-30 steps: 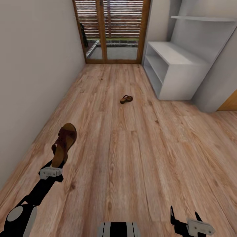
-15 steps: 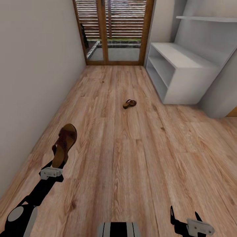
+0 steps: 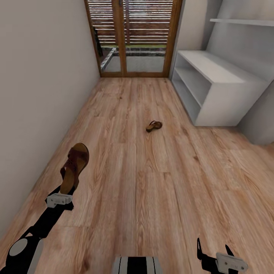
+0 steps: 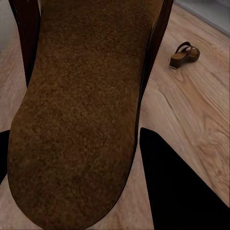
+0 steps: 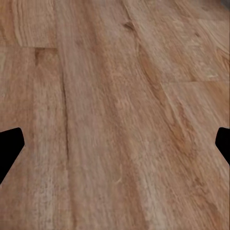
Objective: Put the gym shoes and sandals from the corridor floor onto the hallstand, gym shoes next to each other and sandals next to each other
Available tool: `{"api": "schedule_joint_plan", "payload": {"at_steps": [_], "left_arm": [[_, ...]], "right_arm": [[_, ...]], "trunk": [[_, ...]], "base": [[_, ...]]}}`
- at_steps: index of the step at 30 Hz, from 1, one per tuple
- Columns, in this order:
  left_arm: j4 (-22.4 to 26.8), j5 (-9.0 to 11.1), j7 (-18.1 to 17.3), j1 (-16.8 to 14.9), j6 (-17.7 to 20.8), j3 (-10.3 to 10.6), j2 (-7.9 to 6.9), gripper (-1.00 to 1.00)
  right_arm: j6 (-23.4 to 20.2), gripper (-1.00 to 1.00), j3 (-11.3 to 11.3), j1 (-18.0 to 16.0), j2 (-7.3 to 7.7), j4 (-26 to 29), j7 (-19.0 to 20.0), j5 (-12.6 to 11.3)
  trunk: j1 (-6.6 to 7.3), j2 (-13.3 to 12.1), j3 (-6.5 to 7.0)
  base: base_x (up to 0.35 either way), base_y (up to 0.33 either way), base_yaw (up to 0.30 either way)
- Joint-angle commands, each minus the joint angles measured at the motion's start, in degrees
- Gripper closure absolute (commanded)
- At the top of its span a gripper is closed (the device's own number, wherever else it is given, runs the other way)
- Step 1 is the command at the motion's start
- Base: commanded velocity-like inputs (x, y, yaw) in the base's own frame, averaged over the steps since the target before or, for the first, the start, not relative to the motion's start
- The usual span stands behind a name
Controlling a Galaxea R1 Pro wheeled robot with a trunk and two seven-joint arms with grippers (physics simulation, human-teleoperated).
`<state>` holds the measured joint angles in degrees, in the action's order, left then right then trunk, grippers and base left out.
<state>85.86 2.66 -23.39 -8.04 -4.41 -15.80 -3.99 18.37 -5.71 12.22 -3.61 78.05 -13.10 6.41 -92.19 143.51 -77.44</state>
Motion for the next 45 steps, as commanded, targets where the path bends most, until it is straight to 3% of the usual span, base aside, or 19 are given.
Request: {"api": "schedule_joint_plan", "payload": {"at_steps": [1, 24, 45], "left_arm": [[0.01, -0.11, 0.01, -0.01, -0.08, 0.01, -0.01, 1.0], [0.01, -0.23, -0.07, 0.01, -0.27, 0.21, 0.21, 1.0], [0.01, -0.35, -0.08, 0.03, -0.42, 0.33, 0.33, 1.0]], "right_arm": [[0.0, -1.0, 0.0, 0.0, 0.0, 0.0, 0.0, 0.0], [0.0, -1.0, 0.0, 0.0, 0.01, 0.0, 0.0, 0.0], [0.0, -1.0, 0.0, 0.0, 0.01, 0.0, 0.0, 0.0]], "trunk": [[0.0, 0.0, 0.0], [0.0, 0.0, 0.0], [0.0, 0.0, 0.0]], "base": [[0.329, 0.118, 0.0], [0.329, 0.116, 0.0], [0.329, 0.02, 0.0]]}}
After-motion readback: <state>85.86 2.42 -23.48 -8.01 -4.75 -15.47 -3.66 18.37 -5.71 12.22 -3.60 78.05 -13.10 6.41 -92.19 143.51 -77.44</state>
